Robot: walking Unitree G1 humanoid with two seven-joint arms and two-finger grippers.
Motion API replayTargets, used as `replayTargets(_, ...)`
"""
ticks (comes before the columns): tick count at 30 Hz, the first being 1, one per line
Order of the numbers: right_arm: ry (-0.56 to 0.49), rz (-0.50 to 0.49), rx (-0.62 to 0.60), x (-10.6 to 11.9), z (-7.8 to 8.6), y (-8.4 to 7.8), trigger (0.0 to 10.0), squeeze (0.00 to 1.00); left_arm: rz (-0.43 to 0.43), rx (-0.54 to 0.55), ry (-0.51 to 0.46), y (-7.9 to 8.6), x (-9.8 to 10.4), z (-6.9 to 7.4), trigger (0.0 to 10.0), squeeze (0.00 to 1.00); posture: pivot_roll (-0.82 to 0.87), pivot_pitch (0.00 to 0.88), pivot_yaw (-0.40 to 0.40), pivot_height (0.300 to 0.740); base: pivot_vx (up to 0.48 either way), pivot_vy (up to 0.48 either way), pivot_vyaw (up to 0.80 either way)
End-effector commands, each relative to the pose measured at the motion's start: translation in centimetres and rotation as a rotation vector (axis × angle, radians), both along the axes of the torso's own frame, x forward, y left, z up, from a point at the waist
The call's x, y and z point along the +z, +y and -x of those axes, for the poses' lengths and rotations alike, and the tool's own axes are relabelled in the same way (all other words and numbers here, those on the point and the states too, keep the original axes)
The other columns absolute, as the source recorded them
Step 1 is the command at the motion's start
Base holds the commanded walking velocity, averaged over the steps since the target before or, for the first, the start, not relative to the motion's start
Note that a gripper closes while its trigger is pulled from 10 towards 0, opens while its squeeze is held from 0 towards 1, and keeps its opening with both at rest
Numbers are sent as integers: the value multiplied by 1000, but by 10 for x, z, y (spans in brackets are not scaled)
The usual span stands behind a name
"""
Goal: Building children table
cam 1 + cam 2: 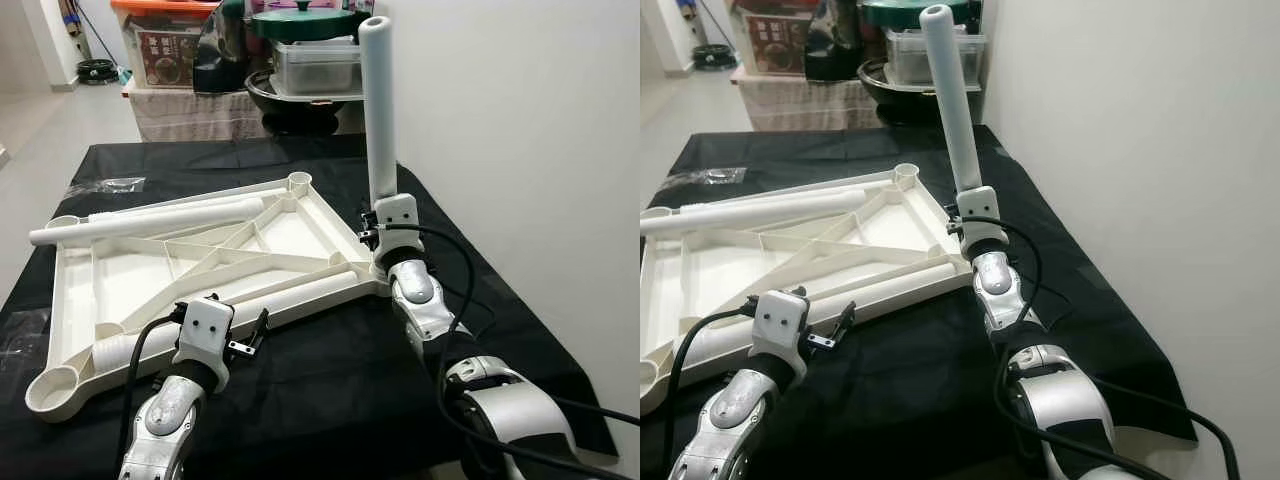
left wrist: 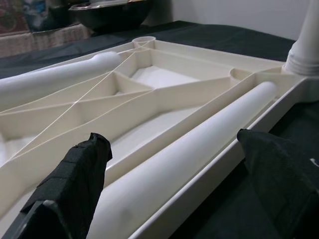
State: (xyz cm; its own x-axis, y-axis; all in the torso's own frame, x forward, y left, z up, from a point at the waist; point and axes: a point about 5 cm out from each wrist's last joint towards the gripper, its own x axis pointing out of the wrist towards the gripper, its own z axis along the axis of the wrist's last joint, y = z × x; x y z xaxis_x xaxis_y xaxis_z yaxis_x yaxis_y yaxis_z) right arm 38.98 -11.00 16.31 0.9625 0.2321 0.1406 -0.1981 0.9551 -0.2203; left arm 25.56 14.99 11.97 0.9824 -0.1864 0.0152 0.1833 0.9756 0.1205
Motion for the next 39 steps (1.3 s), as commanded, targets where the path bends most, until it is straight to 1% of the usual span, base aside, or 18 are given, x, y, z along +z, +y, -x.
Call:
replayTargets(1, 268, -29, 65, -54, 17, 11, 10000, 0, -3, -9, 14, -1, -2, 0, 10000, 0, 124, 0, -97, 740, 0, 0, 0)
replayTargets(2, 297, -39, 112, -57, 19, 13, 10000, 0, -2, -10, 14, -1, -2, 0, 10000, 0, 124, 0, -97, 740, 0, 0, 0)
replayTargets(4, 297, -39, 112, -57, 19, 13, 10000, 0, -2, -10, 14, -1, -2, 0, 10000, 0, 124, 0, -97, 740, 0, 0, 0)
replayTargets(6, 339, 12, 554, -58, 40, 25, 10000, 0, -5, 6, 13, 5, -2, -2, 10000, 0, 99, 0, -90, 740, 0, 0, 0)
replayTargets(7, 349, 21, 709, -55, 51, 29, 10000, 0, -6, 12, 12, 7, -1, -2, 10000, 0, 99, 0, -90, 740, 0, 0, 0)
replayTargets(8, 349, 21, 709, -55, 51, 29, 10000, 0, -6, 12, 12, 7, -1, -2, 10000, 0, 99, 0, -90, 740, 0, 0, 0)
replayTargets(9, 351, 21, 811, -51, 60, 31, 10000, 0, -7, 16, 11, 9, -1, -3, 10000, 0, 94, 0, -89, 740, 0, 0, 0)
replayTargets(11, 345, 19, 849, -46, 64, 30, 10000, 0, -7, 17, 11, 9, -1, -3, 10000, 0, 94, 0, -89, 740, 0, 0, 0)
replayTargets(12, 353, -28, 941, -33, 76, 31, 10000, 0, -7, 21, 10, 10, -1, -3, 10000, 0, 92, 0, -89, 740, 0, 0, 0)
replayTargets(25, 387, 20, 1002, -40, 96, 38, 10000, 0, -14, 39, 8, 14, -1, -3, 10000, 0, 94, 0, -90, 740, 0, 0, 0)
replayTargets(29, 370, 34, 945, -35, 92, 36, 10000, 0, -15, 44, 5, 16, 0, -4, 10000, 0, 93, 0, -89, 740, 0, 0, 0)
replayTargets(30, 360, 19, 895, -30, 86, 34, 10000, 0, -14, 47, 3, 18, 1, -4, 10000, 0, 92, 0, -89, 740, 0, 0, 0)
replayTargets(33, 360, 19, 895, -30, 86, 34, 10000, 0, -14, 47, 3, 18, 1, -4, 10000, 0, 92, 0, -89, 740, 0, 0, 0)
replayTargets(35, 340, 3, 845, -21, 78, 29, 10000, 0, -11, 53, -4, 20, 2, -4, 10000, 0, 92, 0, -88, 740, 0, 0, 0)
replayTargets(36, 301, -12, 792, -6, 66, 20, 10000, 0, -9, 58, -9, 21, 3, -5, 10000, 0, 90, 0, -86, 740, 0, 0, 0)
replayTargets(37, 301, -12, 792, -6, 66, 20, 10000, 0, -9, 58, -9, 21, 3, -5, 10000, 0, 90, 0, -86, 740, 0, 0, 0)
replayTargets(38, 257, -28, 743, 11, 55, 10, 10000, 0, -8, 61, -12, 22, 4, -5, 10000, 0, 89, 0, -85, 740, 0, 0, 0)
replayTargets(39, 257, -28, 743, 11, 55, 10, 10000, 0, -8, 61, -12, 22, 4, -5, 10000, 0, 89, 0, -85, 740, 0, 0, 0)
